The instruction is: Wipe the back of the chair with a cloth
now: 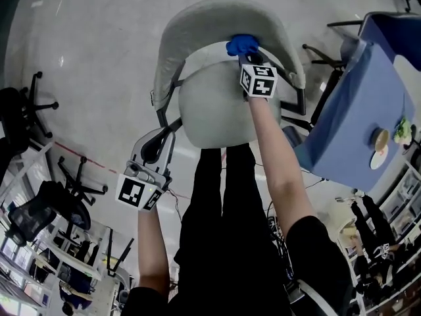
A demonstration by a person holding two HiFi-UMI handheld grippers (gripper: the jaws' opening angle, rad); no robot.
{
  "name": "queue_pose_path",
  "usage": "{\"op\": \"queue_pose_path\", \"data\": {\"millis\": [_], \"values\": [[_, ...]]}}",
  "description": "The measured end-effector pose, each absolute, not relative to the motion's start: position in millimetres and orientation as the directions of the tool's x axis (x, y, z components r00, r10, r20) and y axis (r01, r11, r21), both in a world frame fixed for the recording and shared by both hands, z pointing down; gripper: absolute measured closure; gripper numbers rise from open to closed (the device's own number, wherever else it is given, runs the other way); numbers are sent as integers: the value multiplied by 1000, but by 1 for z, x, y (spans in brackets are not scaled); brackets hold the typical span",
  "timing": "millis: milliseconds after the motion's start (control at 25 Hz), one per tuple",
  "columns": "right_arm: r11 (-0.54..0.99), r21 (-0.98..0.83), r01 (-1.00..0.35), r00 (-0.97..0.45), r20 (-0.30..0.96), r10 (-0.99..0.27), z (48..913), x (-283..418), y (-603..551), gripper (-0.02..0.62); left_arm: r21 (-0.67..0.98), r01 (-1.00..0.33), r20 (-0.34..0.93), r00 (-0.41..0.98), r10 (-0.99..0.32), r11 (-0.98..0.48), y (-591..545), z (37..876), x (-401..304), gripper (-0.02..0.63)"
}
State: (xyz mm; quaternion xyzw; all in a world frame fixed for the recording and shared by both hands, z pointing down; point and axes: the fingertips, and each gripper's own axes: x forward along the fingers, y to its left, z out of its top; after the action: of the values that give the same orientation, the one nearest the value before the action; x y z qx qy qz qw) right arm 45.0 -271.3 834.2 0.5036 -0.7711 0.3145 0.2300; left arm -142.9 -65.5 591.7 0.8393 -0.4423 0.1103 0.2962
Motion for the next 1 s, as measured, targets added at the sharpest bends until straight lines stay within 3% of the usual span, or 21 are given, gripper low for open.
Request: {"op": "queue_pose_path", "data": {"millis": [600,1000], "values": [[-39,-352,-935,-222,668,-710,834,146,-240,517,400,-779,443,626,-642,-484,-56,590,-104,565],[-6,-331,-944,-235,682,-693,819,169,-195,518,388,-762,428,647,-631,-518,-45,572,-72,566]]}}
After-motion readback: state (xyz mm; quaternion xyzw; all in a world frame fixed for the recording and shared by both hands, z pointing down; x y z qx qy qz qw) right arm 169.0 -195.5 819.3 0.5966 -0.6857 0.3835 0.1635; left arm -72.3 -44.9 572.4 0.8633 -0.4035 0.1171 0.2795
